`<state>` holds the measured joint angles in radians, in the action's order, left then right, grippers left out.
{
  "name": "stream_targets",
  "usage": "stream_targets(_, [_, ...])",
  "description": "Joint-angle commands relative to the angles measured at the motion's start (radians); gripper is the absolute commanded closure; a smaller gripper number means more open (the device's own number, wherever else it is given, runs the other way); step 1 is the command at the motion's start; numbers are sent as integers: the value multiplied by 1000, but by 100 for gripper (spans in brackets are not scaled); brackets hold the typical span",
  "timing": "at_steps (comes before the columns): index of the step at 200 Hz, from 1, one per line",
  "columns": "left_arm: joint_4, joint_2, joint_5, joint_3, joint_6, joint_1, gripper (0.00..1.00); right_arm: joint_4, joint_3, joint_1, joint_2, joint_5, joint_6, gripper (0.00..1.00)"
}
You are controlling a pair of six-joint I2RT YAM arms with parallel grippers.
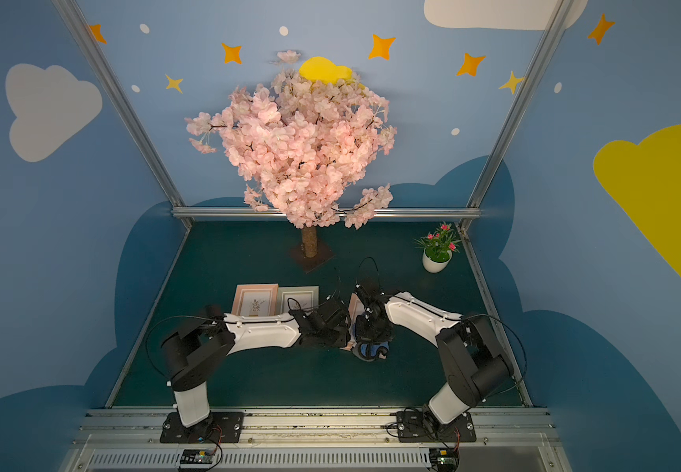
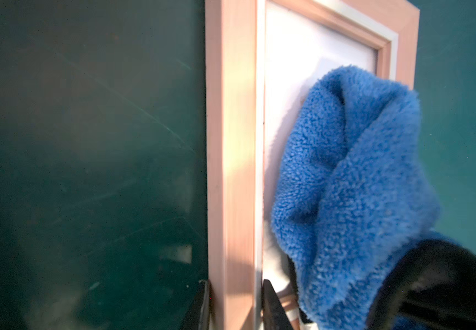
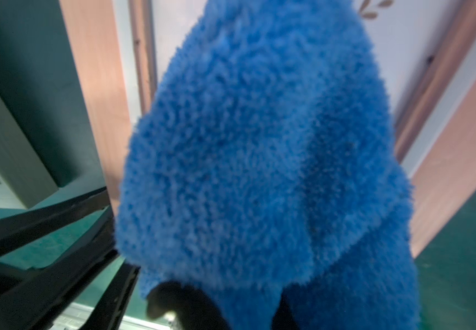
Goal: Wipe the picture frame with a cloth
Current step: Wipe the dirt from the picture frame.
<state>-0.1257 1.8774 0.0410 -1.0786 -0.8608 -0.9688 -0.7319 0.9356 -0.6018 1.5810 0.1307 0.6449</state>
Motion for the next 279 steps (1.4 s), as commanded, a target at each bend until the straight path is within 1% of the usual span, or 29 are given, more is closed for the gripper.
stream_targets(1, [-70,13,19,32,-12,4,76,-103,-56,75,-57,-70,-32,100])
stream_targets(15, [-69,12,19,31,-12,4,76,-130,-64,108,-90,-104,-54,100])
stream_targets(34, [-71,14,17,29,-11,4,76,-144,-47,103,-95,-114,-58,100])
stream_targets(47, [-74,15,17,27,-9,4,76,-125,-29,73,-78,-84,-46,100])
stream_targets(75, [-78,13,20,29,-10,4,76,-71,29,-44,-1,-18,-6,100])
stream_targets(96, [-75,9,22,34,-12,4,76,-40,34,-66,33,14,7,100])
stream_targets(120, [-75,3,22,38,-12,4,76,-73,13,-21,4,-40,-14,100])
stream_targets(147, [-75,5,19,36,-9,4,76,-79,-13,65,-34,-39,-68,100])
stream_targets(176, [-79,3,16,36,-5,4,76,-65,36,107,29,-33,-110,100])
stream_targets(204, [-74,3,14,39,-7,2,76,-43,149,159,134,-32,-135,100])
stream_targets(221, [-77,2,11,37,-7,2,76,-37,204,162,168,-40,-142,100])
stream_targets(239, [-75,-1,15,40,-7,3,76,-37,205,156,164,-37,-146,100])
stream_targets(260, [-71,7,12,34,-7,2,76,-36,138,129,118,-24,-136,100])
stream_targets(279, [-68,11,8,31,-7,2,76,-18,29,83,25,-19,-96,100])
